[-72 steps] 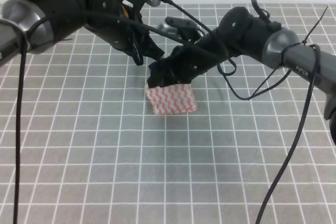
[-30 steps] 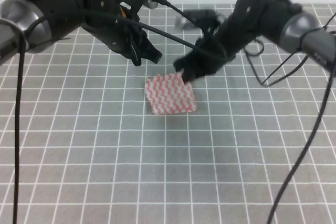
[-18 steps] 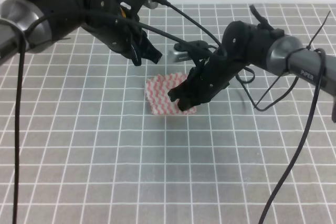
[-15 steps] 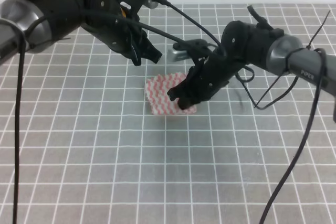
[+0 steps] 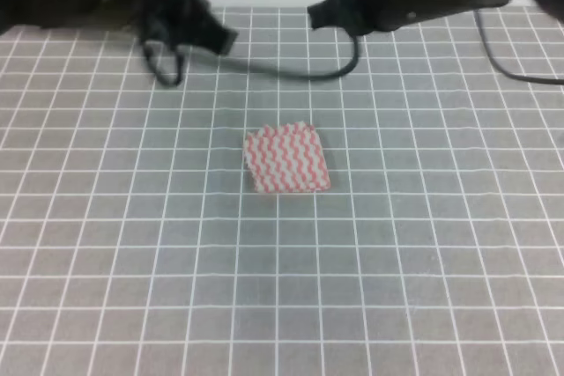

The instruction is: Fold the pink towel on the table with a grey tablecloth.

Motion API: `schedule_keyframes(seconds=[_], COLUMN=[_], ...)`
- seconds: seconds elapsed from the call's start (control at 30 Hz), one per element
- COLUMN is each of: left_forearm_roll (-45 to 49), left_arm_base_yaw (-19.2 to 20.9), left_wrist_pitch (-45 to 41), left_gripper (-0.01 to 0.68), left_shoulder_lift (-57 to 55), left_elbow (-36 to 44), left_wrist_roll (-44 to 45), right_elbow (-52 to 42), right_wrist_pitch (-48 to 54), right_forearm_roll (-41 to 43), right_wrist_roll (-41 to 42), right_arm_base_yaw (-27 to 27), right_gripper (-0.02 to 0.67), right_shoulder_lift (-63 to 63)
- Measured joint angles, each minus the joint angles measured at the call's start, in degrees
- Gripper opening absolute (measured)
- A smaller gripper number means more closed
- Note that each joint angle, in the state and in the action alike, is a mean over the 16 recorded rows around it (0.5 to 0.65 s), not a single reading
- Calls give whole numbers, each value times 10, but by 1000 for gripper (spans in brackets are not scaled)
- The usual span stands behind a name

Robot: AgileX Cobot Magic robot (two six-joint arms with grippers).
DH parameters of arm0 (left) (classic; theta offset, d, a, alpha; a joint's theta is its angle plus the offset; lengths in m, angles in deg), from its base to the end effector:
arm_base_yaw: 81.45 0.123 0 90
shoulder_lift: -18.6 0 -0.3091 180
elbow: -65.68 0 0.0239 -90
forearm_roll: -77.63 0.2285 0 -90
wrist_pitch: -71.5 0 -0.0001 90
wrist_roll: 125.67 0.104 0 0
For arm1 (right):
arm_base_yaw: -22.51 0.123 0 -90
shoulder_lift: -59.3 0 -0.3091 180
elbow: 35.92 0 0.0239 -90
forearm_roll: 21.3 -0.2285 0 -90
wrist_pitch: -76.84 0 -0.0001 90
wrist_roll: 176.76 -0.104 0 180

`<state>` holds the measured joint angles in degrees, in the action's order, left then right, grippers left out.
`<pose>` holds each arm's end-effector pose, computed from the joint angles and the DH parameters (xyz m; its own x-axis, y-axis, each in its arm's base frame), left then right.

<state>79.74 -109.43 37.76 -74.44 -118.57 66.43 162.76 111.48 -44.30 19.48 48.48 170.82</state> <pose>0.2942 -0.1539 0.4044 -0.3522 0.4582 -0.8161 0.5543 0.8047 0.2126 0.3724 0.2071 0.3644 -0.5497 -0.2108 -0.8083 -0.5618 0.8094 0.1710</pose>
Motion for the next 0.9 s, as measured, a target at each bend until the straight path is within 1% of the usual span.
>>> schedule_keyframes(seconds=[0.1,0.3,0.47,0.6,0.7,0.9], left_forearm_roll=[-17,-50,-66,-70,-72,-77], left_arm_base_yaw=[0,0,0,0,0,0], left_wrist_pitch=[26,66,64,50,38,0], left_gripper=[-2,-2,-2,-2,-2,-2], left_shoulder_lift=[79,257,407,513,579,658], left_elbow=[69,221,325,386,421,461], left_wrist_roll=[-9,-26,-33,-35,-35,-35], right_elbow=[-57,-206,-318,-389,-426,-473], right_wrist_pitch=[-48,-159,-228,-261,-276,-286], right_forearm_roll=[-25,-108,-177,-212,-222,-226], right_wrist_roll=[17,82,135,164,171,172], right_arm_base_yaw=[-1,6,17,30,40,52], right_gripper=[-16,-16,-16,-16,-16,-16], right_shoulder_lift=[-60,-194,-292,-363,-409,-483])
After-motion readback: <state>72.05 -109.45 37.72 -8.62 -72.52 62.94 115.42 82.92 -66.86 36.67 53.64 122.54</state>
